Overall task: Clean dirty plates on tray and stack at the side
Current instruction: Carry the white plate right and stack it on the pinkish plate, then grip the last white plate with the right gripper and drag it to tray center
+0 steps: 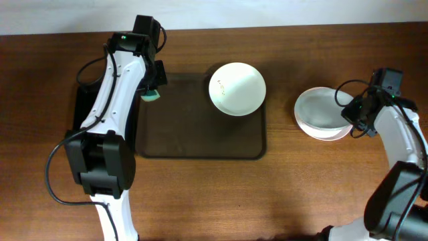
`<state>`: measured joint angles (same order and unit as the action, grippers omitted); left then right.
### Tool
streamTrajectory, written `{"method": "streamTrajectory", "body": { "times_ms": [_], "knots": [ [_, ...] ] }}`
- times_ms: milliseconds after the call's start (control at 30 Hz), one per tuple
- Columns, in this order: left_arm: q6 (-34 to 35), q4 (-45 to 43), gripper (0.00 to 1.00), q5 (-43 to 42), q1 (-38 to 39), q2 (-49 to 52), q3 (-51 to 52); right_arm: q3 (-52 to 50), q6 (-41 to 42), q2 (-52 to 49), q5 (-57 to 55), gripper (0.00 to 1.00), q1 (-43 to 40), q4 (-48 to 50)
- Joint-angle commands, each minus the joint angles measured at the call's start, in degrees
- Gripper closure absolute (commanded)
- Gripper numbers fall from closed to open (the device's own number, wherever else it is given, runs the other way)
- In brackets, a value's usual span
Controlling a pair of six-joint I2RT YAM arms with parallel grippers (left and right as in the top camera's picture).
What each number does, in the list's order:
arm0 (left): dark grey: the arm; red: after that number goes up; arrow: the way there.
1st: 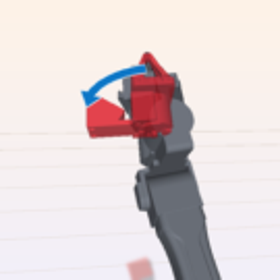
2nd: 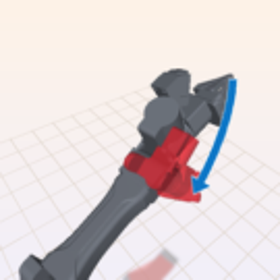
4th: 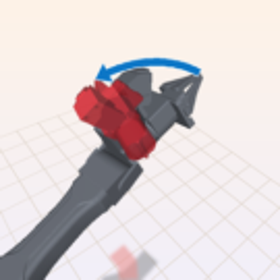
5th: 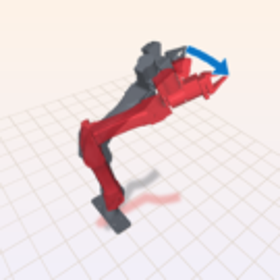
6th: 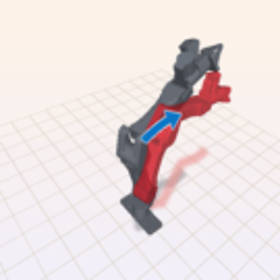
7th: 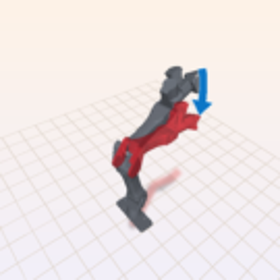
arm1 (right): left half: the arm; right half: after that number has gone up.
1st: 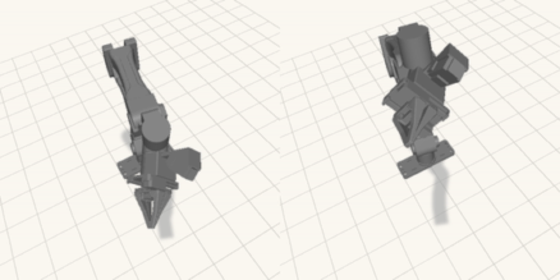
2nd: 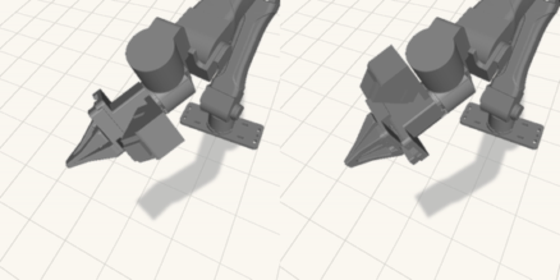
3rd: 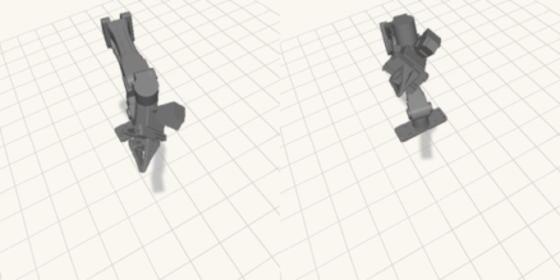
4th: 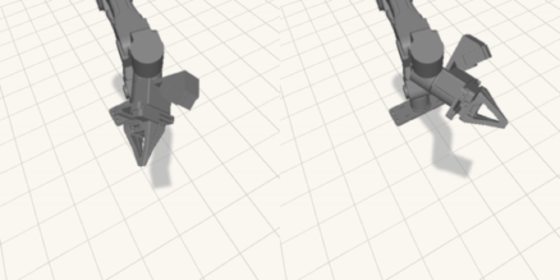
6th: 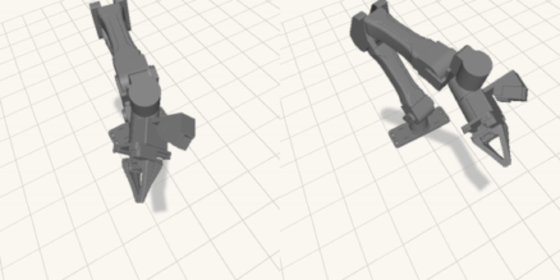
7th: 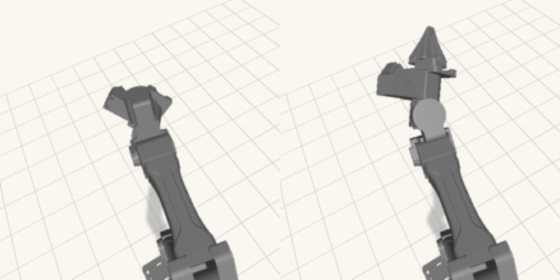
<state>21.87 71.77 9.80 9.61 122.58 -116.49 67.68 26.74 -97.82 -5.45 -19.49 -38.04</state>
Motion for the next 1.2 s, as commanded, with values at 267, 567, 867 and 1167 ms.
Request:
{"method": "streamTrajectory", "body": {
  "times_ms": [267,567,867,1167],
  "knots": [
    [-1.11,0.72,0.99,0.02,-0.24,-1.42,-0.66,14.62,-3.23,4.76,14.84,0.32,13.79,-5.53],
    [-1.11,0.79,0.99,0.02,-0.13,-1.42,-0.66,14.62,20.76,-15.12,8.83,0.44,35.01,2.84],
    [-1.11,1.14,0.99,0.02,-0.15,-1.42,-0.66,14.21,23.52,-19.78,9.97,0.74,36.09,0.96],
    [-1.11,0.96,0.99,0.02,-0.13,-1.42,-0.66,14.19,23.76,-21.05,9.51,0.83,37.16,1.70]
  ]
}}
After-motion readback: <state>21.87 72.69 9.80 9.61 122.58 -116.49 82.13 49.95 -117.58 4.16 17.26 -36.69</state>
